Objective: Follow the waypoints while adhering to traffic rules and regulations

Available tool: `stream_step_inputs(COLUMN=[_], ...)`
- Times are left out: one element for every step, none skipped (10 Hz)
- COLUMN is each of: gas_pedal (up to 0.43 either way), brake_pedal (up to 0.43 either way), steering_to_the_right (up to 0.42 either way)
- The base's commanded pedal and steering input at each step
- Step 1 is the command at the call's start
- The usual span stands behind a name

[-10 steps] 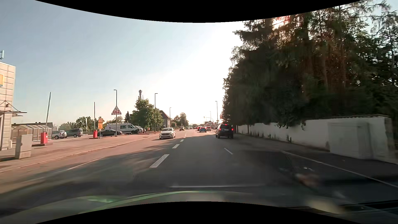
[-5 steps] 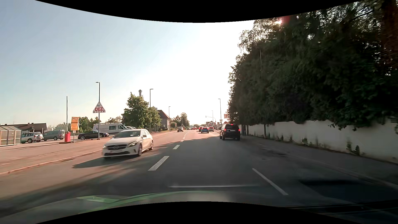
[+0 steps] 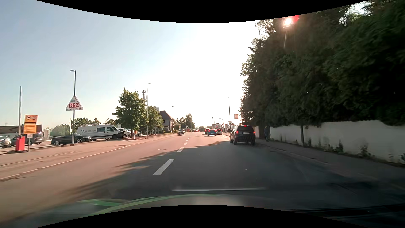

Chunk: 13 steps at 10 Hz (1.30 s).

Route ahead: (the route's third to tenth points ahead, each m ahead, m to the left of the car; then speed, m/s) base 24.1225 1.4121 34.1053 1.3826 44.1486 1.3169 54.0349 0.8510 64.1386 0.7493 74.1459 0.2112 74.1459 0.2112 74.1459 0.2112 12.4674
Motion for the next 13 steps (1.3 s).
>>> stream_step_inputs(gas_pedal=[0.000, 0.000, 0.000, 0.000, 0.000, 0.000, 0.000, 0.000, 0.000, 0.000, 0.000, 0.000, 0.000], brake_pedal=[0.140, 0.152, 0.152, 0.159, 0.171, 0.177, 0.177, 0.171, 0.146, 0.140, 0.146, 0.146, 0.146], steering_to_the_right=[-0.011, -0.010, -0.010, -0.010, -0.010, -0.010, -0.010, -0.009, -0.008, -0.007, -0.006, -0.005, -0.003])
